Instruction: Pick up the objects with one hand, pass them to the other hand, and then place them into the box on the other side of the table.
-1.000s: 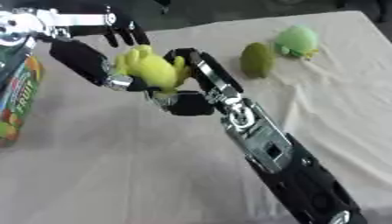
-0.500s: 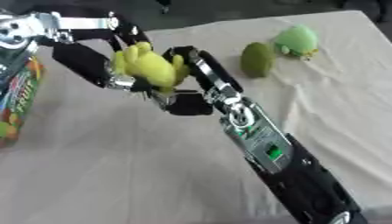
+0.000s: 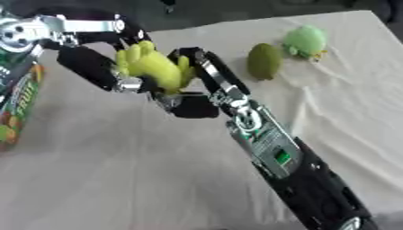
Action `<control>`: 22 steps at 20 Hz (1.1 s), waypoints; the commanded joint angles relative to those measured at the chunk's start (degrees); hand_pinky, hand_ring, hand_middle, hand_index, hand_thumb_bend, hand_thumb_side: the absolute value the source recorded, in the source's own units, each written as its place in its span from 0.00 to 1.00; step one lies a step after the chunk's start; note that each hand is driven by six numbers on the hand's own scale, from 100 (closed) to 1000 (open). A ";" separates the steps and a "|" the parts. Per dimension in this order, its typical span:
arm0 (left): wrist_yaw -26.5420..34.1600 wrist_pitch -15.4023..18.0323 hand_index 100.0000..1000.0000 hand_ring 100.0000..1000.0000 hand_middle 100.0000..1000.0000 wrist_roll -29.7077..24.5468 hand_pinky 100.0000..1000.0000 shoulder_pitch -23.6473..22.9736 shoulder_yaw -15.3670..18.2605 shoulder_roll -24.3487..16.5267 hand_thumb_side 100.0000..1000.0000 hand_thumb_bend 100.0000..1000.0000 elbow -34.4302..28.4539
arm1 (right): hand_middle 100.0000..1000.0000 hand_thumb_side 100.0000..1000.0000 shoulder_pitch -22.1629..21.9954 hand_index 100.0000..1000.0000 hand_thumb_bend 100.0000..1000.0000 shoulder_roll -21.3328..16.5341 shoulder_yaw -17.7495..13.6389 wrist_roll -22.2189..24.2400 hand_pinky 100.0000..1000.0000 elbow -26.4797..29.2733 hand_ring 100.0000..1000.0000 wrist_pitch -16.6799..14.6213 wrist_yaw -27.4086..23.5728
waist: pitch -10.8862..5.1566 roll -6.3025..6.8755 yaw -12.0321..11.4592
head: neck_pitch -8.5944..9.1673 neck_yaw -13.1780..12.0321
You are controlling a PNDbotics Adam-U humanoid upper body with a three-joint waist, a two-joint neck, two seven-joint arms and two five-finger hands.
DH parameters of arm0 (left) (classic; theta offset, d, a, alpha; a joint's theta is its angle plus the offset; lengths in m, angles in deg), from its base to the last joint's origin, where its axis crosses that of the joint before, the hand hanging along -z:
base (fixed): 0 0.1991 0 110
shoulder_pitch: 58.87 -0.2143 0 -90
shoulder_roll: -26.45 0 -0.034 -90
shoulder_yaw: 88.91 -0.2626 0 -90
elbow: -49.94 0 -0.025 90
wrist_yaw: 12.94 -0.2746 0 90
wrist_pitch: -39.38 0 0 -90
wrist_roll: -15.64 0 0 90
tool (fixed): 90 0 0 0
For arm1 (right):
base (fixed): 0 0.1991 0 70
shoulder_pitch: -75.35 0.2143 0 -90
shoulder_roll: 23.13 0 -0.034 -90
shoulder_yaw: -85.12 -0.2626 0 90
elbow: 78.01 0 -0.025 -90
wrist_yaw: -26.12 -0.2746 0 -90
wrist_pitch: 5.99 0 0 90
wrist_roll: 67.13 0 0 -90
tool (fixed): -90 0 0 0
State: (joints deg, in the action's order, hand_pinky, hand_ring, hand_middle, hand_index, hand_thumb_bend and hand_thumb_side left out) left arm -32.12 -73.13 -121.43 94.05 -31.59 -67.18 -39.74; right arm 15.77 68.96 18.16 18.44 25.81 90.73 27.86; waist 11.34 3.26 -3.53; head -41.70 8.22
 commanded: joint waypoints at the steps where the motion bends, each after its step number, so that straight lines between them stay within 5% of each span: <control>1: -0.01 -5.26 0.74 0.74 0.69 -4.90 0.70 1.07 0.27 -0.45 0.30 0.23 -0.01 | 0.32 0.00 0.81 0.37 0.12 -0.51 0.17 -0.33 0.68 1.79 0.45 -0.12 -0.19 | -1.16 -0.04 0.06 | -0.11 0.09; 11: -1.12 -5.59 0.64 0.68 0.63 -4.90 0.63 1.23 0.40 -0.36 0.15 0.08 -0.05 | 0.32 0.00 0.66 0.38 0.13 -0.57 0.32 -0.63 0.68 1.83 0.45 0.06 -0.37 | -1.15 -0.01 0.03 | -0.44 0.08; 22: -3.00 -5.30 0.50 0.61 0.55 -3.15 0.58 1.33 1.37 -0.97 0.08 0.05 -3.04 | 0.39 0.00 0.82 0.47 0.40 -0.74 0.55 -0.93 0.69 1.48 0.49 2.58 0.08 | -1.19 -0.03 -0.11 | -0.66 0.01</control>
State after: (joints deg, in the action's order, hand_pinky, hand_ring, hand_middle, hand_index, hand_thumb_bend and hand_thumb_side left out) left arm -34.54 -73.97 -120.62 94.17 -31.58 -66.74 -41.80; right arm 15.83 68.93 18.50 17.45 26.17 92.98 27.82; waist 11.34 3.35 -3.56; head -42.20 8.21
